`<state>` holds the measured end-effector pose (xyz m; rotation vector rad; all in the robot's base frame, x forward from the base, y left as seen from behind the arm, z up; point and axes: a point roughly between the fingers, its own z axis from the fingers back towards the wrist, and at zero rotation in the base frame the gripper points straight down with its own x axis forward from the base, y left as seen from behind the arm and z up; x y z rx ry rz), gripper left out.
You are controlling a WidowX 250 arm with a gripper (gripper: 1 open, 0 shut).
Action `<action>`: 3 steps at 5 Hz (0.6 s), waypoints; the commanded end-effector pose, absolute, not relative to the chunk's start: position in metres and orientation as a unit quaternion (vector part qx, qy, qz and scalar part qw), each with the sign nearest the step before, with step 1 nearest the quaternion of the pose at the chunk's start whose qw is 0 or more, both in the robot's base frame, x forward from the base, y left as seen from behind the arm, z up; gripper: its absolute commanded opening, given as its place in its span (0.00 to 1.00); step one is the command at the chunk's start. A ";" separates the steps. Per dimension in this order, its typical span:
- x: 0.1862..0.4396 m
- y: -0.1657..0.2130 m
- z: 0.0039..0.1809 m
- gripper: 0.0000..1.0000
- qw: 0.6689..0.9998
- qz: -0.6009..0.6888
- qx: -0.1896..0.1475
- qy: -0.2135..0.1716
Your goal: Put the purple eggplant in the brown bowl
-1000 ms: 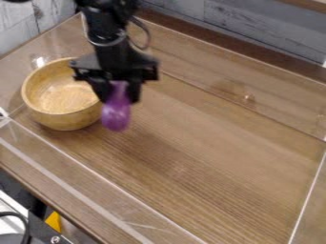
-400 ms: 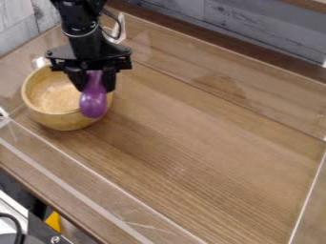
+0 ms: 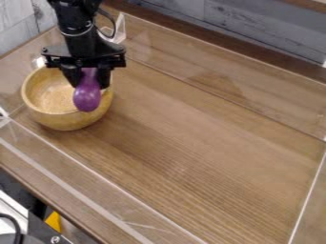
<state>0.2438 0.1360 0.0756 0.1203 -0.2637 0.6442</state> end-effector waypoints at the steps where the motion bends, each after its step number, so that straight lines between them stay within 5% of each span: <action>1: 0.249 0.149 0.083 0.00 0.932 0.322 0.071 -0.150; 2: 0.247 0.155 0.079 0.00 0.931 0.325 0.079 -0.148; 3: 0.245 0.158 0.076 1.00 0.930 0.327 0.087 -0.145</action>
